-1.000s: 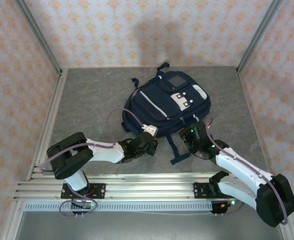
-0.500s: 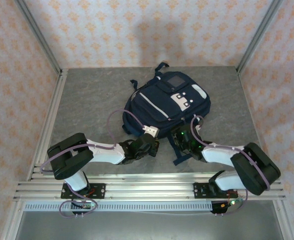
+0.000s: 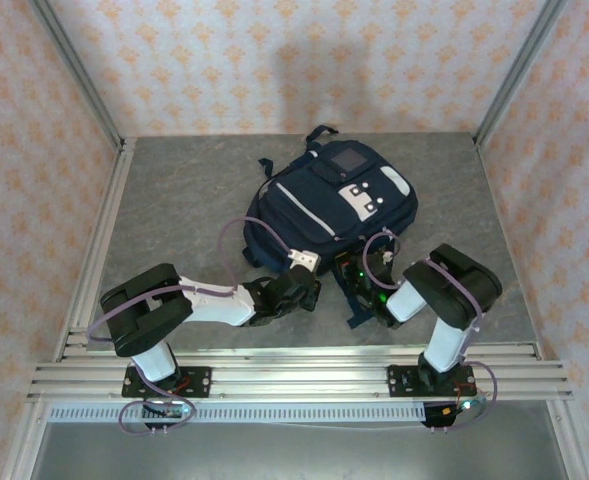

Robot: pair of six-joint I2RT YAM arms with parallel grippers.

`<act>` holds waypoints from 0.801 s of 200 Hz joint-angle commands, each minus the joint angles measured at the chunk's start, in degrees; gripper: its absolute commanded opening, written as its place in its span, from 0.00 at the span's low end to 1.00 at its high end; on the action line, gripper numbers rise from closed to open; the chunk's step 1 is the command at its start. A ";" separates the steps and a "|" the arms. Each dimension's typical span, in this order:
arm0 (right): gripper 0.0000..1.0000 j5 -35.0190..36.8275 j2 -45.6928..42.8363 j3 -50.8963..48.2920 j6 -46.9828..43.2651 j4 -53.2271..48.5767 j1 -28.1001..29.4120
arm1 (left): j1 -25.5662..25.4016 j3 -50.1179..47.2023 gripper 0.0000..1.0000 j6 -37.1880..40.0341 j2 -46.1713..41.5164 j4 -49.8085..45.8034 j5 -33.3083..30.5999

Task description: Pack the student bag

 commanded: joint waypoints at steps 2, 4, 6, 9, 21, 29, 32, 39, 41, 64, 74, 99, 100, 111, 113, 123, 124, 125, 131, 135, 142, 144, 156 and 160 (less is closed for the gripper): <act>0.00 3.71 2.54 -2.31 0.03 1.67 0.13 | -1.17 1.98 0.00 1.27 -0.90 -3.19 -1.21; 0.00 3.77 2.35 -2.36 -0.12 1.19 0.13 | -1.18 2.01 0.00 1.38 -0.93 -3.46 -1.45; 0.00 3.79 2.15 -2.37 -0.31 0.76 0.13 | -1.14 1.99 0.00 1.49 -1.00 -3.70 -1.78; 0.00 3.82 1.77 -2.38 -0.57 0.10 0.13 | -1.10 1.96 0.00 1.60 -1.04 -4.10 -2.22; 0.00 4.04 -0.15 -2.37 -1.74 -3.52 0.13 | -0.99 1.94 0.00 1.62 -1.43 -5.88 -4.20; 0.00 4.44 -1.95 -2.37 -2.75 -6.47 0.13 | -0.68 1.68 0.00 1.70 -1.74 -6.59 -5.05; 0.00 4.68 -2.75 -2.40 -3.10 -7.67 0.13 | -0.61 1.56 0.00 1.77 -1.89 -6.78 -5.36; 0.00 5.36 -4.88 -2.32 -4.03 -10.87 0.13 | -0.34 1.31 0.00 1.73 -2.16 -7.32 -6.03; 0.00 5.55 -5.57 -2.25 -4.36 -11.94 0.13 | -0.27 1.24 0.00 1.71 -2.21 -7.48 -6.19; 0.00 8.63 -14.49 -1.11 -8.23 -26.36 0.13 | 1.03 0.21 0.00 1.62 -3.56 -8.85 -7.19; 0.00 10.32 -18.68 -0.23 -10.06 -32.83 0.13 | 1.49 -0.26 0.00 1.59 -4.39 -9.08 -7.39; 0.00 14.40 -27.98 0.83 -12.86 -44.98 0.11 | 2.57 -1.04 0.00 1.88 -6.07 -10.35 -8.11; 0.00 14.52 -28.20 0.87 -12.96 -45.43 0.12 | 2.61 -1.11 0.00 1.88 -6.17 -10.41 -8.16; 0.00 15.61 -31.45 1.49 -13.88 -49.21 0.13 | 3.12 -1.72 0.00 1.88 -7.00 -10.66 -8.45; 0.00 15.78 -32.01 1.47 -14.03 -49.54 0.13 | 3.21 -1.82 0.00 1.84 -7.09 -10.64 -8.47; 0.00 16.57 -33.66 1.51 -14.61 -51.36 0.13 | 3.78 -2.45 0.00 1.71 -7.86 -10.73 -8.46; 0.00 16.65 -33.67 1.51 -14.67 -51.56 0.13 | 3.83 -2.52 0.00 1.66 -7.99 -10.73 -8.42; 0.00 16.70 -33.68 1.52 -14.74 -51.71 0.13 | 3.86 -2.60 0.00 1.64 -8.09 -10.73 -8.41; 0.00 17.14 -35.26 1.57 -14.81 -52.71 0.01 | 4.06 -2.98 0.00 1.62 -8.50 -10.66 -8.37; 0.00 17.40 -35.72 1.69 -14.89 -53.25 0.04 | 4.12 -3.23 0.00 1.62 -8.89 -10.66 -8.38; 0.00 17.77 -35.89 1.76 -15.07 -53.80 0.04 | 4.30 -3.58 0.00 1.64 -9.28 -10.74 -8.50; 0.00 17.79 -35.90 1.78 -15.14 -53.86 0.04 | 4.32 -3.69 0.00 1.67 -9.40 -10.77 -8.55; 0.00 17.58 -35.52 1.72 -15.16 -53.86 -0.05 | 4.57 -4.20 0.00 1.70 -10.00 -11.07 -8.69; 0.00 17.41 -35.39 1.73 -15.18 -53.79 -0.05 | 4.66 -4.37 0.00 1.68 -10.19 -11.12 -8.71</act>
